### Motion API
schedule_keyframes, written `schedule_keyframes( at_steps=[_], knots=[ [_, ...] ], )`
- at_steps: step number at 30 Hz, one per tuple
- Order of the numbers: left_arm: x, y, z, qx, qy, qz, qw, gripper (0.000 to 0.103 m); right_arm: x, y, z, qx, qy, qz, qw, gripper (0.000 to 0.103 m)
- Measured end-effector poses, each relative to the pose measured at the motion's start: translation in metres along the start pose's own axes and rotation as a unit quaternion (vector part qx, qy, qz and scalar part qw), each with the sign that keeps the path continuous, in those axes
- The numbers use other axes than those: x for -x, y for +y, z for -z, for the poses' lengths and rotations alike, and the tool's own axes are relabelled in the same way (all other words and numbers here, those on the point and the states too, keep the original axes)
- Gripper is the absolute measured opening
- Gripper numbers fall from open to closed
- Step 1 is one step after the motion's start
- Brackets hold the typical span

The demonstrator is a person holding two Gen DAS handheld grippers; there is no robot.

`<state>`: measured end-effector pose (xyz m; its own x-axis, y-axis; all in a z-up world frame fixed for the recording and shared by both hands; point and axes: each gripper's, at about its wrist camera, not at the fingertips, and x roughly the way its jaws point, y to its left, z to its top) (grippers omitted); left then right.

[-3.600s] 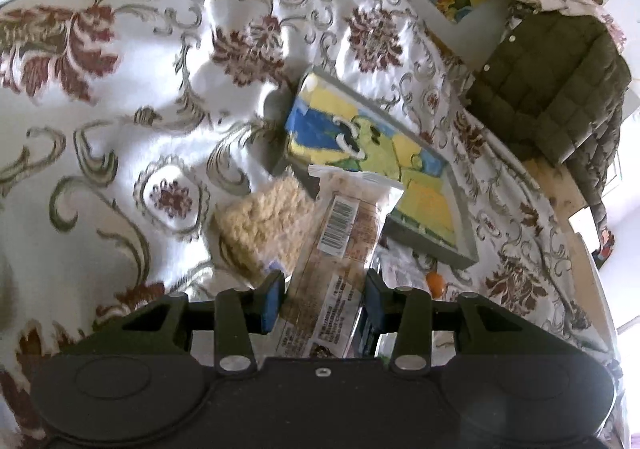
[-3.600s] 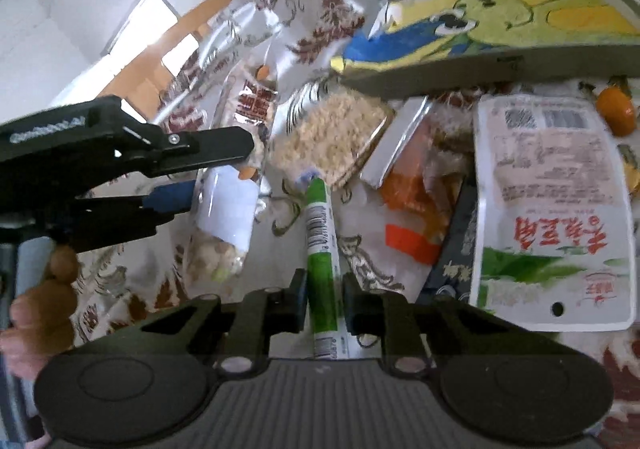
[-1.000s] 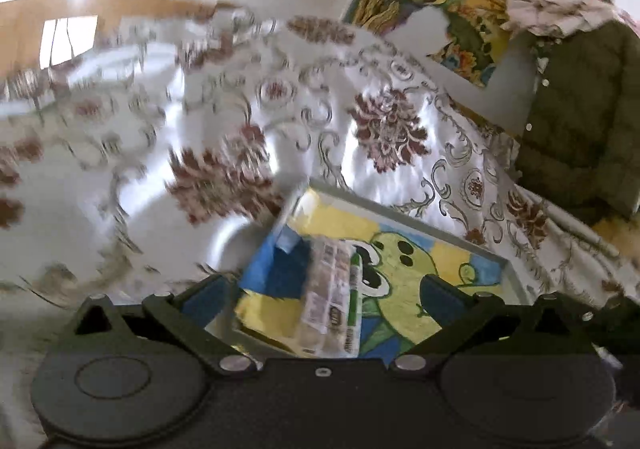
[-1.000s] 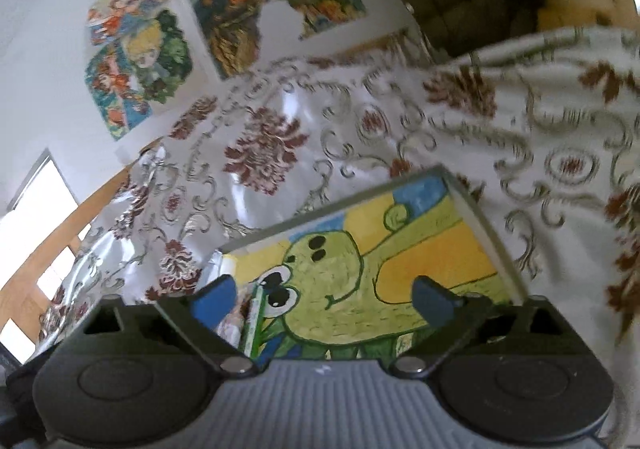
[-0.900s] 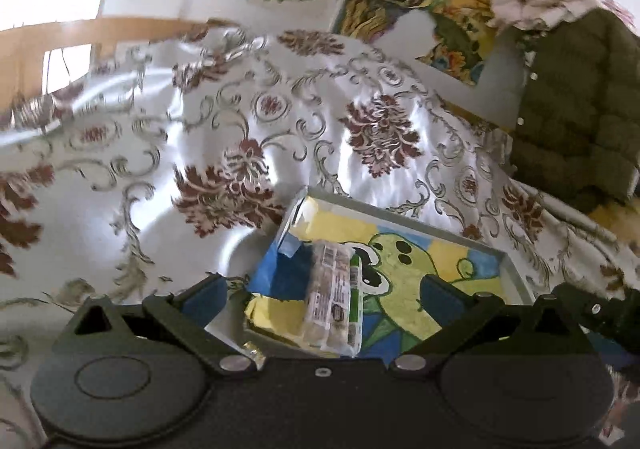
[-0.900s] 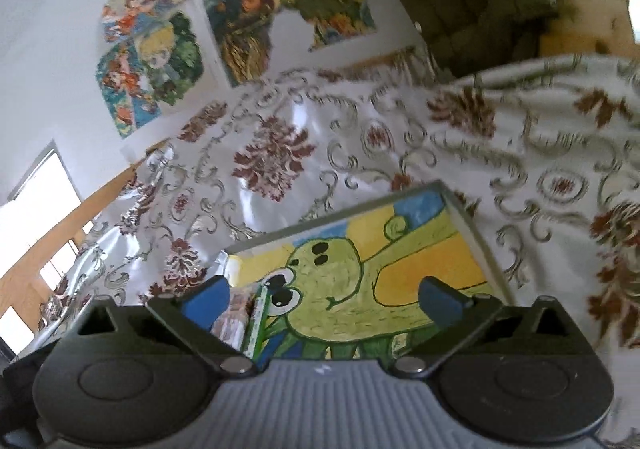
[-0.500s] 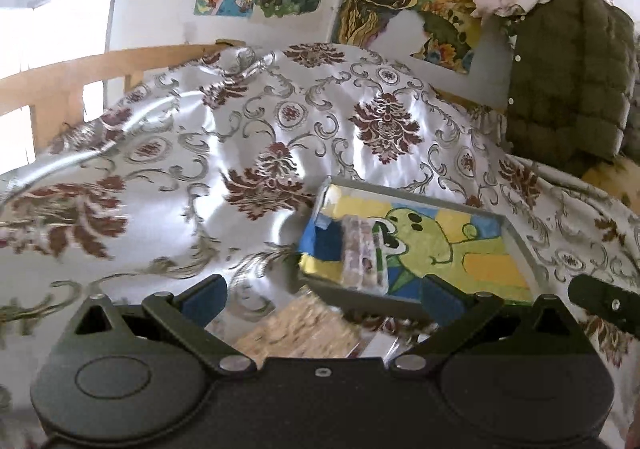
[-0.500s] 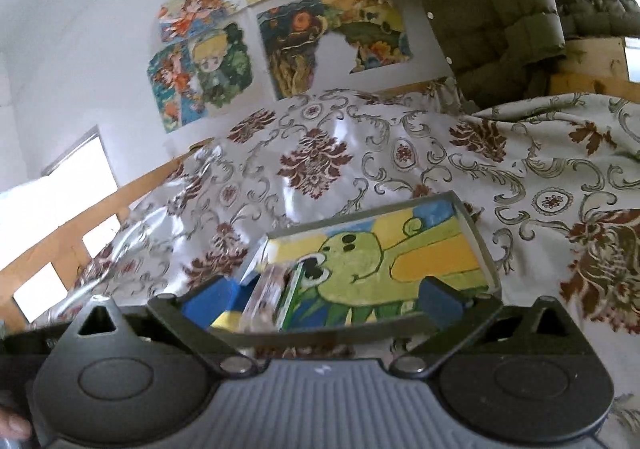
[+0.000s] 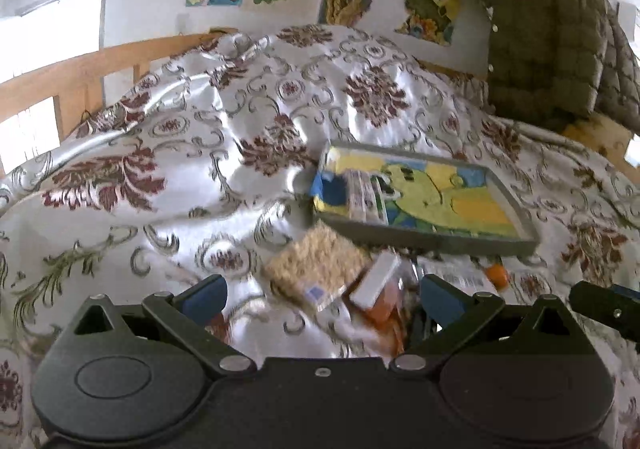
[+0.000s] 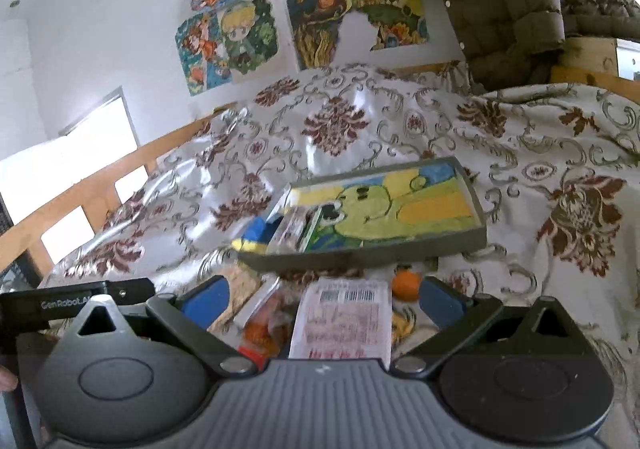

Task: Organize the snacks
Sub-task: 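Withdraw both open tools from the tray back toward the remaining snacks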

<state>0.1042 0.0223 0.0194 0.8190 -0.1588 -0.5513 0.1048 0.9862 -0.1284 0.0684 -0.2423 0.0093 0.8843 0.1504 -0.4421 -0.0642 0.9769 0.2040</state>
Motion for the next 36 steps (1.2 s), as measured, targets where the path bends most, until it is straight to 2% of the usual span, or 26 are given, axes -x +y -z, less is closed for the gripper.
schedule_keyframes(
  at_steps=[6,18,22,27,36],
  knots=[
    [0.009,-0.008,0.014,-0.025,0.021,-0.004,0.9995,0.102,0.011,0.007,0.012,0.020,0.023,0.020,0.999,0.103],
    [0.007,-0.020,0.020,-0.058,0.045,-0.012,0.9972,0.102,0.006,-0.005,0.028,0.011,0.086,0.082,0.993,0.103],
    [0.004,-0.024,0.022,-0.070,0.055,-0.020,0.9958,0.102,0.003,-0.004,0.028,0.014,0.094,0.084,0.992,0.103],
    [-0.010,-0.027,0.024,-0.082,0.096,-0.040,0.9912,0.102,-0.002,-0.004,0.029,0.014,0.110,0.085,0.990,0.103],
    [-0.024,-0.022,0.021,-0.065,0.127,-0.023,0.9895,0.102,-0.011,-0.005,0.029,0.012,0.127,0.073,0.989,0.103]
  ],
)
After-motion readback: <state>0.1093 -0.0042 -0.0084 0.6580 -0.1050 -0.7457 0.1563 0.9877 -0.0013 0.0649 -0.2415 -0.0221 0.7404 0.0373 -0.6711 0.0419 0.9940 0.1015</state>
